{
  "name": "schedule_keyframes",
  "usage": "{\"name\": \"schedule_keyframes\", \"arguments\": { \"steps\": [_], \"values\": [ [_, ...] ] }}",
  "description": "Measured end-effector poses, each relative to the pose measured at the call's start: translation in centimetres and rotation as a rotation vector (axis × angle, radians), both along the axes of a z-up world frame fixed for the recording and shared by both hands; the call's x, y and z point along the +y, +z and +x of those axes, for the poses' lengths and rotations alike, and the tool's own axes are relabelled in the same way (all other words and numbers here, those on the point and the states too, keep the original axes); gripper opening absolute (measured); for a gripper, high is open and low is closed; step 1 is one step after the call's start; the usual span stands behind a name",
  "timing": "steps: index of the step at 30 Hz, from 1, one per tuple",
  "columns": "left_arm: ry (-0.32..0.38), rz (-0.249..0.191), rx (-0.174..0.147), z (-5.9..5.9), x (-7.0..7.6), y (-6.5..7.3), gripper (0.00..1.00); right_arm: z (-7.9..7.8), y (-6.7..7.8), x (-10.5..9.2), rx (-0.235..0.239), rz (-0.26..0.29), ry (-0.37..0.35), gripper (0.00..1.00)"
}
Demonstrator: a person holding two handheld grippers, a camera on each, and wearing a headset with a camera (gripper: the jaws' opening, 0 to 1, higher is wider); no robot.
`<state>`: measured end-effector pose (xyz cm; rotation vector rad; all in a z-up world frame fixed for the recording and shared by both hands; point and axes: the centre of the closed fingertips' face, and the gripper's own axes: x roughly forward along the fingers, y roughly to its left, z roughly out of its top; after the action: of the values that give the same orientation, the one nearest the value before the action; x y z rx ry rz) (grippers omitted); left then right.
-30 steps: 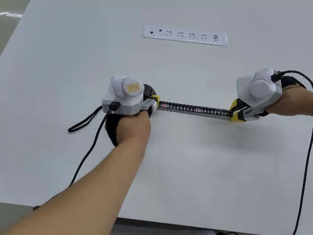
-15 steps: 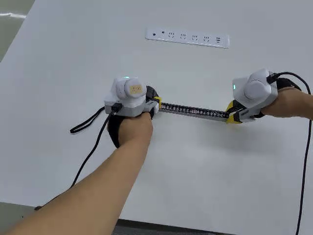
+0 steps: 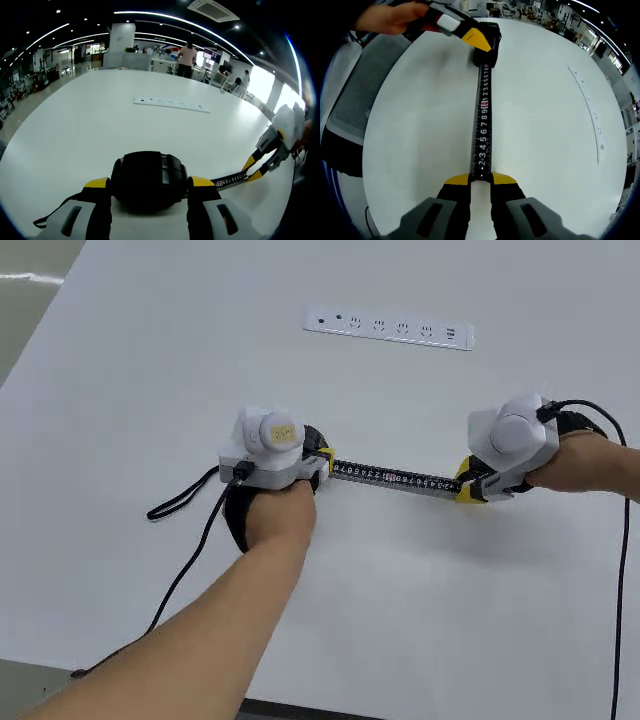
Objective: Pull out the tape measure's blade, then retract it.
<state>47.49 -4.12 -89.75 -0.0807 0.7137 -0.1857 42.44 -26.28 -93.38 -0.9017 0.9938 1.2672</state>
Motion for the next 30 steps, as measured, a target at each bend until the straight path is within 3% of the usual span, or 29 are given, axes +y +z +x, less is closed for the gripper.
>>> {"name": "schedule_keyframes", "arguments": {
  "steps": [30],
  "values": [
    [-0.001, 0.003, 0.000, 0.3, 0.0, -0.3, 0.58, 0.3, -0.1, 2.7, -0.026, 0.009, 0.009, 0.14]
  ]
}}
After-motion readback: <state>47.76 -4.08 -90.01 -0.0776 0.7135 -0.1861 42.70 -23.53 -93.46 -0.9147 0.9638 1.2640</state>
